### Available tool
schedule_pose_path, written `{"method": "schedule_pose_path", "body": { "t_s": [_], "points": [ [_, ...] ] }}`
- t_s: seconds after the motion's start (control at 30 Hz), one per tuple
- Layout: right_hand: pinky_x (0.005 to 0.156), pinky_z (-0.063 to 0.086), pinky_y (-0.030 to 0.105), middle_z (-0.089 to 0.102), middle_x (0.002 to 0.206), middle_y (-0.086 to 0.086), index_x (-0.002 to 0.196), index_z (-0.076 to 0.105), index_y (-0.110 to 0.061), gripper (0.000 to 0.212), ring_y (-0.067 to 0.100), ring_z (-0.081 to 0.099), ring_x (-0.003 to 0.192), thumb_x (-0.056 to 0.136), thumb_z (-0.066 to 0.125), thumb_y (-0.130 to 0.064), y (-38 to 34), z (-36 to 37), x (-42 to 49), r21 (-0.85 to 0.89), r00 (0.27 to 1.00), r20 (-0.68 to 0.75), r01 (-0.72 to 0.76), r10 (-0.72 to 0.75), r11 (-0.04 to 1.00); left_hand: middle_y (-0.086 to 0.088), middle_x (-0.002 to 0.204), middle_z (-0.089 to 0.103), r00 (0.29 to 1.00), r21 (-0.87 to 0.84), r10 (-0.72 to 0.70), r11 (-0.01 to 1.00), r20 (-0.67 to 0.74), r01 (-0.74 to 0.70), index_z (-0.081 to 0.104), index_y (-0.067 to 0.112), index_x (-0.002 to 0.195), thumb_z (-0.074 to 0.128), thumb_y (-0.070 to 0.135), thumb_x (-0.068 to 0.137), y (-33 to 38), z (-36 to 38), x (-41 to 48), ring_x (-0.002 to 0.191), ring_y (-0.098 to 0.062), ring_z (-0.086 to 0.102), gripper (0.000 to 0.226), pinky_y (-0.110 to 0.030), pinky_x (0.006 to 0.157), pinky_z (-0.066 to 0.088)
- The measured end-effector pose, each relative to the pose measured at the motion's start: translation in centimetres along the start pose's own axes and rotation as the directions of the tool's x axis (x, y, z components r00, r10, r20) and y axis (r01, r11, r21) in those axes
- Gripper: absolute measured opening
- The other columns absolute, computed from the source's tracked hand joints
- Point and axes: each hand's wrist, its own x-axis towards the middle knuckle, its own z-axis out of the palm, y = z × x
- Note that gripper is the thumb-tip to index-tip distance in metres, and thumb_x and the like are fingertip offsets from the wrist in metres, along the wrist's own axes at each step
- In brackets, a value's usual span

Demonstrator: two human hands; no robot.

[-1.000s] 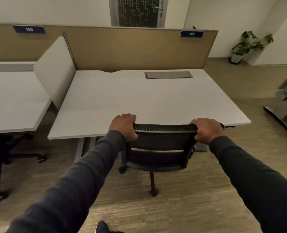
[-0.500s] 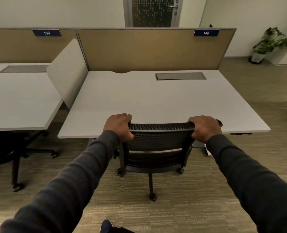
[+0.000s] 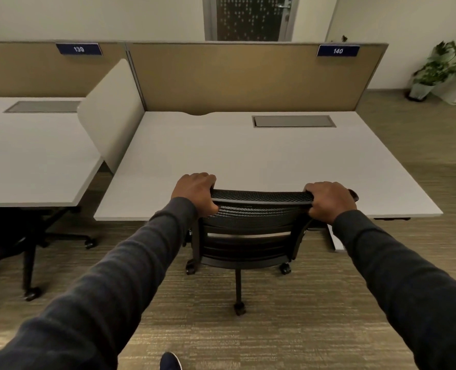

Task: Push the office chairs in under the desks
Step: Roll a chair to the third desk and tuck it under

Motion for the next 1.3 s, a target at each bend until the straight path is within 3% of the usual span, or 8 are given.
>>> {"method": "schedule_pose_path", "body": {
  "t_s": [0.17,0.8,1.03,1.3],
  "points": [
    [0.075,0.041,0.035,0.07,0.091,0.005,0.096,0.064,-0.017,0.022,0.03,0.062,0.088,0.074,0.069,-0.019,0.8,-0.1,-0.2,-0.006,1.0,0.011,-0.005,0.006,1.0,0.008,0.077,0.049,1.0,0.005,0.019,1.0,-0.004,-0.019,0.05,0.024,0.082,0.071,0.043,0.063,0.6,0.2,0.5,0.074,-0.018,0.049,0.035,-0.03,0.068,0.033],
    [0.07,0.034,0.033,0.067,0.082,0.002,0.091,0.065,-0.019,0.021,0.028,0.06,0.08,0.071,0.072,-0.02,2.0,0.5,-1.4,0.032,0.999,-0.036,-0.018,0.02,0.999,0.008,0.079,0.046,0.999,-0.019,0.022,1.0,0.028,-0.021,0.046,0.024,0.082,0.067,0.041,0.06,2.4,0.6,-0.2,0.074,-0.017,0.044,0.035,-0.032,0.07,0.032],
    [0.069,0.033,0.033,0.064,0.078,-0.003,0.089,0.064,-0.024,0.022,0.019,0.046,0.071,0.071,0.076,-0.024,2.2,0.9,-1.1,0.016,0.998,-0.051,-0.028,0.028,0.999,0.011,0.075,0.042,1.0,-0.026,0.015,1.0,0.027,-0.015,0.043,0.026,0.08,0.069,0.042,0.059,2.0,1.0,0.1,0.071,-0.015,0.042,0.036,-0.032,0.069,0.03],
    [0.065,0.035,0.031,0.065,0.076,-0.002,0.09,0.068,-0.022,0.025,0.02,0.051,0.068,0.068,0.08,-0.027,2.5,1.3,-1.1,0.029,0.992,-0.127,-0.017,0.021,0.999,0.008,0.077,0.05,1.0,-0.02,-0.013,1.0,0.009,0.013,0.048,0.025,0.081,0.071,0.042,0.058,2.1,1.0,0.1,0.071,-0.017,0.047,0.037,-0.032,0.068,0.032]
  ]
}}
